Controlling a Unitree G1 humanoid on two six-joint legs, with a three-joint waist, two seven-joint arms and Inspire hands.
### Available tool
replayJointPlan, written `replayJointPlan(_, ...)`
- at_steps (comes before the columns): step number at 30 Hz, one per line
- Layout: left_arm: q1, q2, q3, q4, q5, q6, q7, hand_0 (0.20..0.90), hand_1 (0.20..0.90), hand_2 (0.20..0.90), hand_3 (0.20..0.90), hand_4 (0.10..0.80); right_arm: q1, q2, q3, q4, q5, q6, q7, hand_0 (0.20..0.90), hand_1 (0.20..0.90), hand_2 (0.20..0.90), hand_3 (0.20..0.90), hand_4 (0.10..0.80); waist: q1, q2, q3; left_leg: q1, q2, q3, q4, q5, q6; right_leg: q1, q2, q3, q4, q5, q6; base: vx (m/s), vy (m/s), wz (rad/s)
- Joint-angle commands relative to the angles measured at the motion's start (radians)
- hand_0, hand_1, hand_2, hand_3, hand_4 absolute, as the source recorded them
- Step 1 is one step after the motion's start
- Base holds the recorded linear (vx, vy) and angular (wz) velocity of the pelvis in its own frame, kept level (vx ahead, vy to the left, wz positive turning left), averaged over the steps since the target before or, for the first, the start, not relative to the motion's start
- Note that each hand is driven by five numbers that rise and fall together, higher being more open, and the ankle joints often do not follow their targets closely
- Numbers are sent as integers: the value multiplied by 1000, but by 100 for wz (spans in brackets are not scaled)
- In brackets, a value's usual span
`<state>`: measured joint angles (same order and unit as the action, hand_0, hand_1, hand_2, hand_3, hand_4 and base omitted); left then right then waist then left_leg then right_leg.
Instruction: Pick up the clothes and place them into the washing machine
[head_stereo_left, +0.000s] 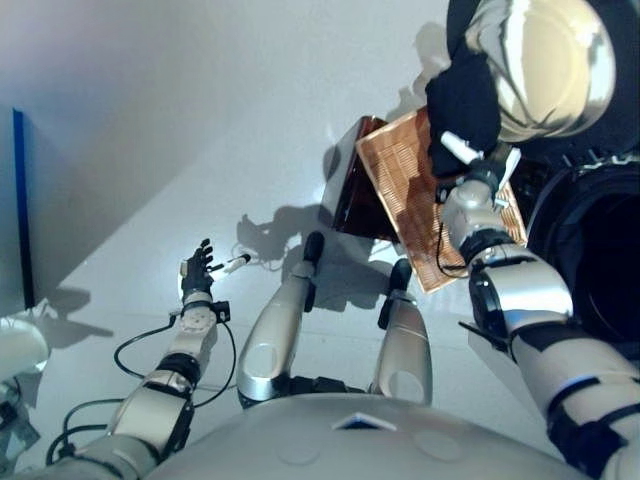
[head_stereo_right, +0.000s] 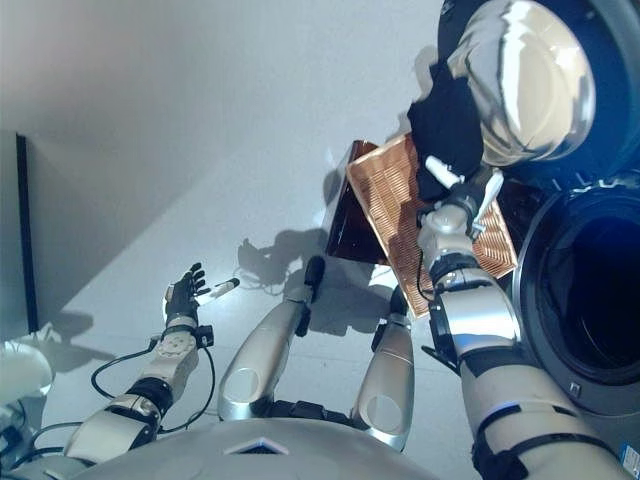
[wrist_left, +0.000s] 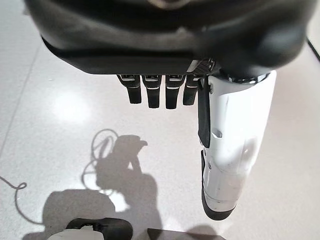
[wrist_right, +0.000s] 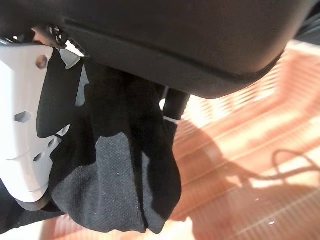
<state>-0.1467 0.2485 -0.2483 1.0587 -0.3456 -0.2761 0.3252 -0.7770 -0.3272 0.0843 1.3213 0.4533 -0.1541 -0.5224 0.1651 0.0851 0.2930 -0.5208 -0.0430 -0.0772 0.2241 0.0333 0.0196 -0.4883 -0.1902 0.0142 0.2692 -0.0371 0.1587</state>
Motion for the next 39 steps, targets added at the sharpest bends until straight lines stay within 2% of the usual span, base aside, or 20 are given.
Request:
replayJointPlan(1, 14, 14, 17, 64, 22, -10, 12, 900, 900, 900, 900, 800, 13, -47, -33, -74, 50, -98, -8, 200, 200, 200, 200, 300, -3, 23, -41, 1, -2, -1, -8, -25, -66, 38, 31, -11, -44, 28, -47, 6, 0, -6)
replayJointPlan(10, 60, -18, 27, 62, 26, -5, 0, 900, 900, 900, 900, 800, 189, 62, -163, -217, 278, -234, 35, 200, 200, 200, 200, 300, -47, 58, -51, 51, 13, 23, -30, -25, -67, 64, 34, 18, -53, 21, -48, -19, 13, -12)
replayJointPlan(13, 66, -27, 23, 56, 26, -8, -2, 900, 900, 900, 900, 800, 211, 78, -197, -236, 330, -264, 45, 200, 200, 200, 200, 300, -55, 71, -53, 49, 13, 29, -26, -27, -65, 58, 33, 25, -49, 17, -47, -31, 45, -14)
replayJointPlan(19, 77, -51, 11, 44, 8, -20, -10, 900, 900, 900, 900, 800, 221, 125, -322, -335, 528, -403, 82, 200, 200, 200, 200, 300, -72, 112, -55, 42, 9, 43, -18, -37, -60, 40, 30, 48, -41, 10, -45, -29, 45, -11)
replayJointPlan(24, 86, -75, -5, 50, -9, -25, -27, 900, 900, 900, 900, 800, 185, 95, -456, -337, 646, -497, 68, 200, 200, 200, 200, 300, -80, 153, -64, 33, -2, 46, -20, -40, -60, 26, 24, 61, -38, 7, -42, -18, 44, -5)
replayJointPlan(30, 96, -96, -7, 81, -14, -16, -42, 900, 900, 900, 900, 800, 162, 39, -556, -344, 685, -550, 21, 200, 200, 200, 200, 300, -92, 180, -72, 25, -8, 54, -8, -51, -60, 13, 25, 77, -23, -5, -43, -1, 21, -4)
replayJointPlan(35, 97, -102, -15, 74, -17, -22, -45, 900, 900, 900, 900, 800, 116, -14, -576, -357, 651, -567, -35, 200, 200, 200, 200, 300, -93, 209, -71, 8, -9, 65, -4, -44, -61, -13, 24, 87, -21, 6, -43, -26, 31, -8)
replayJointPlan(39, 97, -104, -16, 64, -30, -29, -40, 900, 900, 900, 900, 800, 63, -50, -572, -382, 612, -577, -80, 200, 200, 200, 200, 300, -96, 224, -53, -20, 1, 86, 38, -58, -65, -54, 42, 98, 14, -2, -47, -18, -18, -15)
